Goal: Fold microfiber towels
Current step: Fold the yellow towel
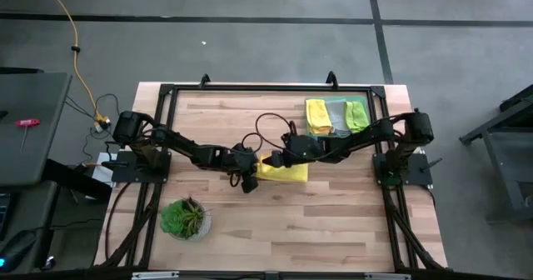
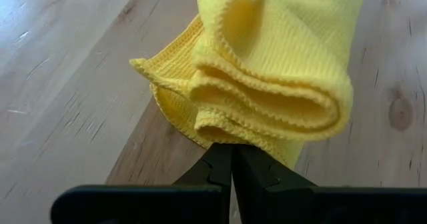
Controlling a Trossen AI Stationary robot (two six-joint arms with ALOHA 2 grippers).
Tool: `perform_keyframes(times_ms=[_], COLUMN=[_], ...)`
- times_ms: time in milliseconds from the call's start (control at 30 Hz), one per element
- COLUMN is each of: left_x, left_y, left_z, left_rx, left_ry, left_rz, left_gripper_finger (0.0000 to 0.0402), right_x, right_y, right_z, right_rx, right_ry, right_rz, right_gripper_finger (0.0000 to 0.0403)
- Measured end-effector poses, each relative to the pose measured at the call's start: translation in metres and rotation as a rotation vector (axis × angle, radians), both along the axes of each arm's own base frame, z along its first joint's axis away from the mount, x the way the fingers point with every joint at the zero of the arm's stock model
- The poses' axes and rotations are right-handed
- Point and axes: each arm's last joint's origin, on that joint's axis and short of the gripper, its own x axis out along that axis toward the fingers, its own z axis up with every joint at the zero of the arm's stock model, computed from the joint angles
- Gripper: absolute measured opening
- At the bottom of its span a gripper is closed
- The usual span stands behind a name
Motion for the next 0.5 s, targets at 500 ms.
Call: perform_keyframes(times_ms=[500], left_x=[-0.016], left_y=[0.012], left_z=[0.037], left_rx=[0.063], left_ry=[0.018], left_rz=[-0.095], left_gripper_finger=[0.0000], right_x=[-0.110], right_y=[0.006], right_z=[0.043], right_rx=[-0.099], right_ry=[0.542], right_rz=[0.173], right_gripper_finger=[0.0225])
